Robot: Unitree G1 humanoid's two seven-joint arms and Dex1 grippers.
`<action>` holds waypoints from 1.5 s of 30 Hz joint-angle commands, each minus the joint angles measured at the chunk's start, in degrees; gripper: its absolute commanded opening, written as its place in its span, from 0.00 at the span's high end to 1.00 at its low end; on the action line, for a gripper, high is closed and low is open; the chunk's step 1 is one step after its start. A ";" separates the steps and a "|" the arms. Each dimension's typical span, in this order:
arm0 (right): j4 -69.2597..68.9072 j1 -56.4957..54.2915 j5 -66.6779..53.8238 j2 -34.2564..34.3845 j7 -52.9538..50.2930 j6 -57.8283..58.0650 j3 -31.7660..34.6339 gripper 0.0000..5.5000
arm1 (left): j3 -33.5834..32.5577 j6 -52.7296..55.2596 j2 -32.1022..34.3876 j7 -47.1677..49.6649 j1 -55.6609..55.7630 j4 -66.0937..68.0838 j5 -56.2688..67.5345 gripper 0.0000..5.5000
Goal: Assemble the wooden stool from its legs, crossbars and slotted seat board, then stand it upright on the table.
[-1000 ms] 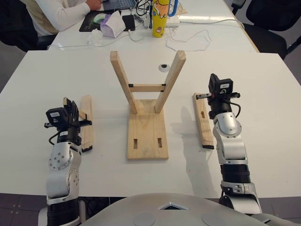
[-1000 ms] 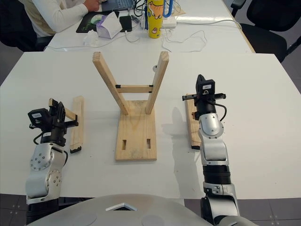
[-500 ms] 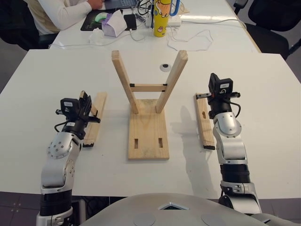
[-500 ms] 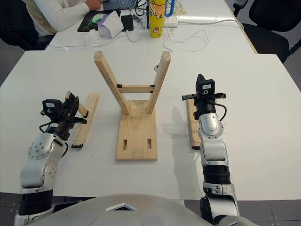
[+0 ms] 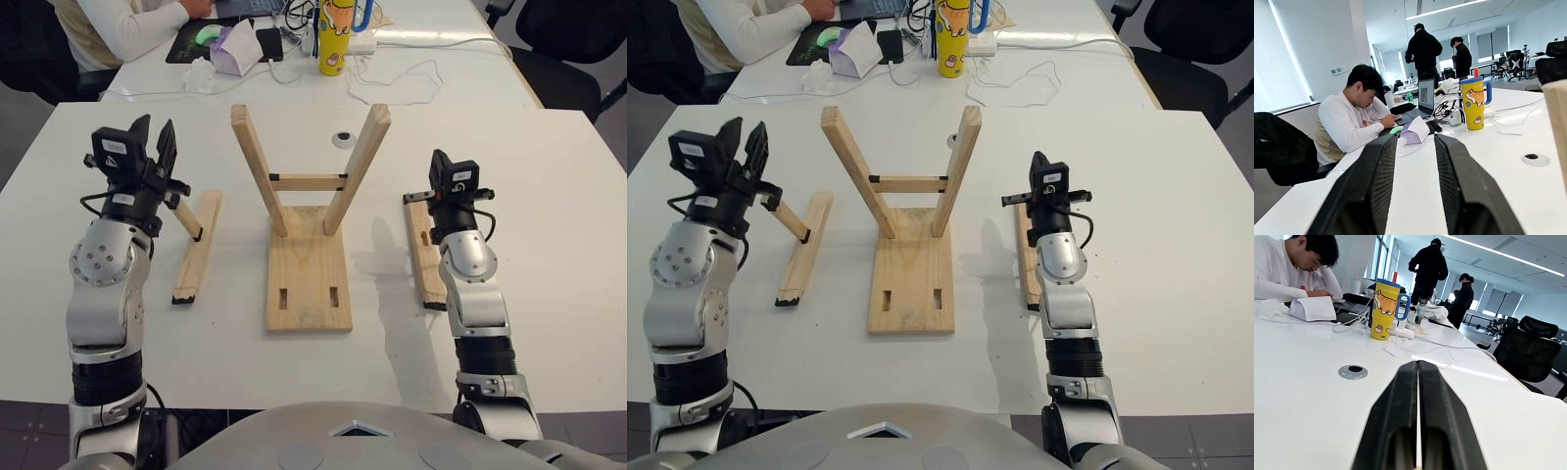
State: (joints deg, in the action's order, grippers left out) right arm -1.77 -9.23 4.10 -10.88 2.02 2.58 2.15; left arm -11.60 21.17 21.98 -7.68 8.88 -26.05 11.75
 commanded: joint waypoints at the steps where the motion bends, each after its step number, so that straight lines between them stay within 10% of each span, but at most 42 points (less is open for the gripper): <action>1: 0.77 -1.11 0.35 -0.04 0.21 -0.58 -0.19 1.00 | -3.66 5.23 1.50 0.55 9.39 -0.26 3.77 0.85; 6: 1.11 -1.79 0.32 0.02 0.16 -0.74 -0.38 1.00 | -6.56 10.58 2.42 1.66 19.25 1.70 7.55 1.00; 24: 0.59 -1.05 0.72 0.00 -0.06 -0.71 -0.50 1.00 | -4.97 18.55 1.69 2.18 15.47 1.84 7.76 1.00; 32: -0.83 -2.40 -0.81 0.85 -0.37 1.27 0.43 1.00 | 7.80 15.01 0.03 -1.77 -2.35 21.53 -0.04 1.00; 45: -2.72 -1.84 -0.44 1.20 -0.55 2.73 0.02 1.00 | 0.72 8.94 -1.40 -2.28 4.54 13.55 4.62 1.00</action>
State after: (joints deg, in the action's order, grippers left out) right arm -3.98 -11.39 3.51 -10.13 1.89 4.80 1.97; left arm -8.82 27.62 19.66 -10.99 12.80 -13.77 16.30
